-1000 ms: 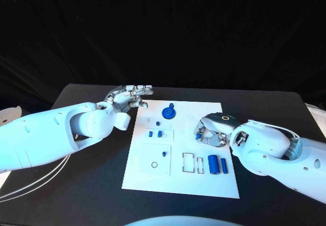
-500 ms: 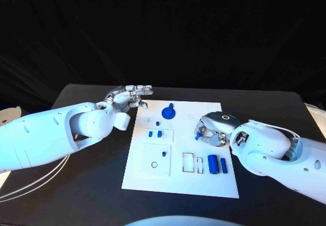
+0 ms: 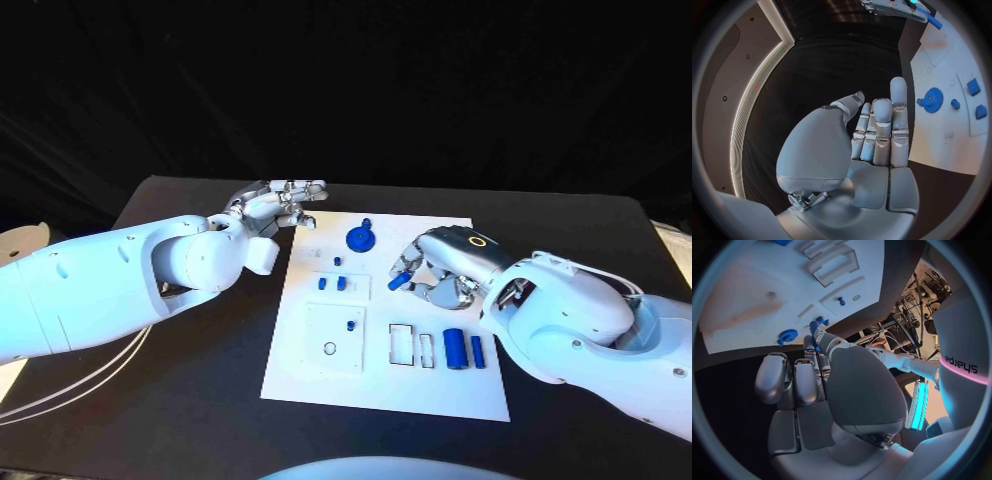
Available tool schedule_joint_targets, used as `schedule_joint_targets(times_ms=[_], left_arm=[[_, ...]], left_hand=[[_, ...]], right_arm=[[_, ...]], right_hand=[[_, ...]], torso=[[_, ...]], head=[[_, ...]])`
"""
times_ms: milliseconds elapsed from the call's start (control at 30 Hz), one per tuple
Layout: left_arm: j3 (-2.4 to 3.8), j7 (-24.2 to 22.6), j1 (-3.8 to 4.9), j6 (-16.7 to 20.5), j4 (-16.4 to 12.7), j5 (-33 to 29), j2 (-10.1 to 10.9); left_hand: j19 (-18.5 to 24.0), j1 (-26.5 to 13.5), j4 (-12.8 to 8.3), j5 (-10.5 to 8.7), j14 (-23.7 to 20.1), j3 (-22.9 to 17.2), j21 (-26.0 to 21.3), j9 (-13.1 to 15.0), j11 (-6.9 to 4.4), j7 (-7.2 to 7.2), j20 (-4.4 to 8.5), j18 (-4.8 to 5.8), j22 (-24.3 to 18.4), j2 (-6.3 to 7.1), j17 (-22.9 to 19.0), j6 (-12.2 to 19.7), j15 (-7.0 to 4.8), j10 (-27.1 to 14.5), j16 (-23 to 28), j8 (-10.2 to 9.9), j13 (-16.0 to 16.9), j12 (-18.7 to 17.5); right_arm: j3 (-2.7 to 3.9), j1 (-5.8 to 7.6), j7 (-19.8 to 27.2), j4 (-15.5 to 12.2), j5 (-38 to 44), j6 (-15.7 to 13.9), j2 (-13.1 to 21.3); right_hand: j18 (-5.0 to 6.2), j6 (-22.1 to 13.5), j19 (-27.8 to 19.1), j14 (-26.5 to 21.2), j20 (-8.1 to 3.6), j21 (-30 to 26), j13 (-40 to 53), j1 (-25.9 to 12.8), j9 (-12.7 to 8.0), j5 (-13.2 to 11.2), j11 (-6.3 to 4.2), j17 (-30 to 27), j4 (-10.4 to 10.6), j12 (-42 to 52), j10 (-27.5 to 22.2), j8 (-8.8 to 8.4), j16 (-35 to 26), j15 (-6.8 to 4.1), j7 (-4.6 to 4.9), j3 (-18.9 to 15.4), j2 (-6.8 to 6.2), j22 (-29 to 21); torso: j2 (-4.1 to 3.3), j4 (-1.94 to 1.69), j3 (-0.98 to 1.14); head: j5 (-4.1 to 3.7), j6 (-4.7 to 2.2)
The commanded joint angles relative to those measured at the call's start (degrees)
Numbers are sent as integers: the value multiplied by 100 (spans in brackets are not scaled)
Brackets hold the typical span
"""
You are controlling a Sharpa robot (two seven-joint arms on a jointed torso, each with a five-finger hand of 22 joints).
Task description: Assemble the parts on the task board
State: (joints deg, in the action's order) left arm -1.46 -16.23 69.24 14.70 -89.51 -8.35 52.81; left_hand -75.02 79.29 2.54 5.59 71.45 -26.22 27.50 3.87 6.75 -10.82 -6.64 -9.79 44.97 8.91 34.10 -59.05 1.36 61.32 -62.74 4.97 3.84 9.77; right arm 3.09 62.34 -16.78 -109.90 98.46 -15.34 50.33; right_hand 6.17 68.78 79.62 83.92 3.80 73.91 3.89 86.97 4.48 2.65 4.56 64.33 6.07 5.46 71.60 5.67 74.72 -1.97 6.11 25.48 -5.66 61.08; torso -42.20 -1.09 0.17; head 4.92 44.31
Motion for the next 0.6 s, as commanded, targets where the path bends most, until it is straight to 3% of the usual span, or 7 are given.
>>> schedule_joint_targets(times_ms=[33,200,333,600], left_arm=[[2,-18,4,-124,-10,-20,-19],[2,-19,4,-133,-13,-20,-46],[2,-20,4,-137,-23,-20,-57],[2,-22,5,-134,-39,-20,-61]], left_hand=[[25,-1,-35,37,-45,10,-38,-2,3,-3,5,-48,-8,-9,-7,51,3,-39,4,-3,-5,23],[25,-1,-35,37,-45,10,-38,-2,3,-3,5,-48,-8,-9,-7,51,3,-39,4,-3,-5,23],[25,-1,-35,37,-45,10,-38,-2,3,-3,5,-48,-8,-9,-7,51,3,-39,4,-3,-5,23],[27,3,-40,37,-49,11,-38,-1,4,-3,4,-48,-8,-11,-15,52,4,-47,3,-1,-4,28]], right_arm=[[-43,-76,273,-21,-191,-85,-245],[-118,-258,424,126,-101,32,-720],[-182,-400,501,322,-20,221,-1048],[-255,-554,503,608,95,624,-1348]], right_hand=[[-71,7,31,214,6,33,-5,-71,195,20,-200,-3,-16,-40,232,7,20,-16,36,41,12,-2],[-69,-10,23,211,14,28,-5,-88,202,22,-188,-14,-46,-72,218,-10,17,-6,49,87,6,-13],[-68,-18,19,209,18,25,-6,-98,205,23,-181,-25,-63,-88,209,-18,12,-1,56,105,-1,-20],[-66,-26,13,207,23,20,-6,-118,209,24,-173,-32,-76,-104,200,-26,10,6,64,116,-8,-28]], torso=[[-4,1,-1],[-1,-13,-7],[-9,-3,-8],[-10,5,0]], head=[[58,22],[108,53],[147,59],[185,84]])
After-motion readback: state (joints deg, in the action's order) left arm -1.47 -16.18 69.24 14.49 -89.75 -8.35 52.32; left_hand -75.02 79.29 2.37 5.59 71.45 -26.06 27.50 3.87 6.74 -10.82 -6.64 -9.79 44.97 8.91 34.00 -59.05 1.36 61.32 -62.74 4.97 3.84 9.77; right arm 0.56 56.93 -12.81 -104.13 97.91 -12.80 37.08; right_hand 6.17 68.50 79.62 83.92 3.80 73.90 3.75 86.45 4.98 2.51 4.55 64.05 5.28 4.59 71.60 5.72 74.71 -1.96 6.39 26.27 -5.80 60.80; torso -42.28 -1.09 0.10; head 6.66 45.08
